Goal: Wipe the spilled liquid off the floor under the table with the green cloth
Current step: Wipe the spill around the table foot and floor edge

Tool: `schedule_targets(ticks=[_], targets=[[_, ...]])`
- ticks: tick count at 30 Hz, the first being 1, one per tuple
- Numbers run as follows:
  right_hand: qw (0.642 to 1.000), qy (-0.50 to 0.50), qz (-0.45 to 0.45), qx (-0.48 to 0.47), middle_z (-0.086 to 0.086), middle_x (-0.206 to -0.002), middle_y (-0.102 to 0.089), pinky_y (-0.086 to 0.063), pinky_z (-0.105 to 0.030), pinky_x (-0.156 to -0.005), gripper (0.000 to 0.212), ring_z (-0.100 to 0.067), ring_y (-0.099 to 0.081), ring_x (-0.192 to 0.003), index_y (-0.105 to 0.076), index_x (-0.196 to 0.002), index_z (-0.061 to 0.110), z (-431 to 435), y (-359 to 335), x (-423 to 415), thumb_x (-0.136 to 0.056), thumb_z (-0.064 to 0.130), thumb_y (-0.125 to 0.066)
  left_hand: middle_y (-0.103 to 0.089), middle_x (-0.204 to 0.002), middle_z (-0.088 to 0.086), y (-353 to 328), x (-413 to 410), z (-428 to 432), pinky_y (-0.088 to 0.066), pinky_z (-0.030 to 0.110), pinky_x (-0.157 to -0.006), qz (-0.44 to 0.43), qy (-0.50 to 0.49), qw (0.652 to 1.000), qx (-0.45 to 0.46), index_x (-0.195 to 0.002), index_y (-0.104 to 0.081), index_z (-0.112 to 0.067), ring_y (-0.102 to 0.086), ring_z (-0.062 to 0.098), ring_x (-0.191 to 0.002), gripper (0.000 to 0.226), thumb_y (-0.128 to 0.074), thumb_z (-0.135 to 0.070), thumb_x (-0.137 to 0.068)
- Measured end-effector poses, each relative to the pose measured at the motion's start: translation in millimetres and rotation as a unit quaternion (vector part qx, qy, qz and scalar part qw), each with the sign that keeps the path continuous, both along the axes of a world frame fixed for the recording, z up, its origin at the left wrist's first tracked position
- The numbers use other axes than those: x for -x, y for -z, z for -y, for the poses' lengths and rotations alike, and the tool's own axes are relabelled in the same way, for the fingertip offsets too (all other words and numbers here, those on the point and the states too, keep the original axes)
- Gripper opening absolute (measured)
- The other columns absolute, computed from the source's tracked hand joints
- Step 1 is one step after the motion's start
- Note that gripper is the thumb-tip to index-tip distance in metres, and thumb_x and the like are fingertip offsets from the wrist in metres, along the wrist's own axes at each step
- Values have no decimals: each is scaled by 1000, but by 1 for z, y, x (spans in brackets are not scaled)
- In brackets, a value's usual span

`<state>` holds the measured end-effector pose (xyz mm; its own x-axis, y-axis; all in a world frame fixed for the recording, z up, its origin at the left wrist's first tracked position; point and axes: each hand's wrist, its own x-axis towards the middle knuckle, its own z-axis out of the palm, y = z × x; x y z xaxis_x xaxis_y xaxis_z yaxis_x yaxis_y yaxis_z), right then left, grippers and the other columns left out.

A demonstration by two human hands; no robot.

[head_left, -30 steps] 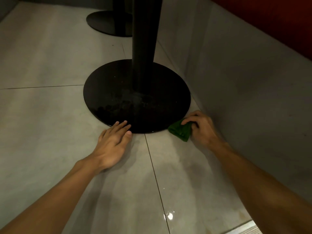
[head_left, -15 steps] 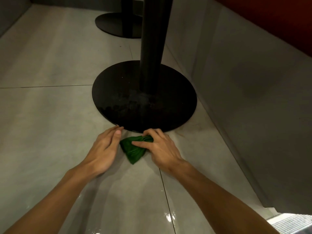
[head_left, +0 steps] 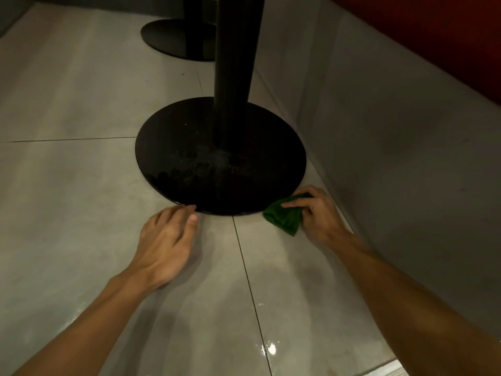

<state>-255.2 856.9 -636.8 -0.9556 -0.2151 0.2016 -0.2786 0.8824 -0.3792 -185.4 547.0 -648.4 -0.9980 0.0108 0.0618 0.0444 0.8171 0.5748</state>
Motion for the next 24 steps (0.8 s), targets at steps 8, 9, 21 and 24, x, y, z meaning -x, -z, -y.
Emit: schedule_targets(ticks=[8,9,21,24], targets=[[955,203,-64,205,5,-95,-51,-39,0,-73,30,7,-53,-77,-64,-110,3,0,-31,18,-87,-7,-47,-29,-152,-6,-13,44,-40,-14,43,-116,17,64,995,68,-145,-30,-33,-17,21,-142,52,-21,-52,-98],[949,239,-37,201,6,-92,-53,-46,-11,-75,20,3,-57,-78,-61,-109,6,2,-32,25,-91,8,-51,-23,-155,-6,-9,51,-45,-8,45,-118,43,70,993,79,-147,-25,-34,-10,20,-145,52,-20,-52,-98],[946,250,158,-133,-14,-133,-41,-41,-44,-96,51,-37,-39,-118,-43,-135,12,36,-6,5,-87,21,-56,-1,-158,-17,16,58,-48,16,40,-115,82,74,992,54,-148,-20,-40,15,7,-144,73,-1,-67,-83],[951,243,150,-117,-14,-135,-37,-41,-43,-99,48,-35,-36,-119,-45,-134,11,57,-4,-17,-88,12,-57,-2,-159,-16,15,57,-49,15,41,-115,86,74,992,59,-148,-20,-39,14,9,-144,69,-4,-64,-85]])
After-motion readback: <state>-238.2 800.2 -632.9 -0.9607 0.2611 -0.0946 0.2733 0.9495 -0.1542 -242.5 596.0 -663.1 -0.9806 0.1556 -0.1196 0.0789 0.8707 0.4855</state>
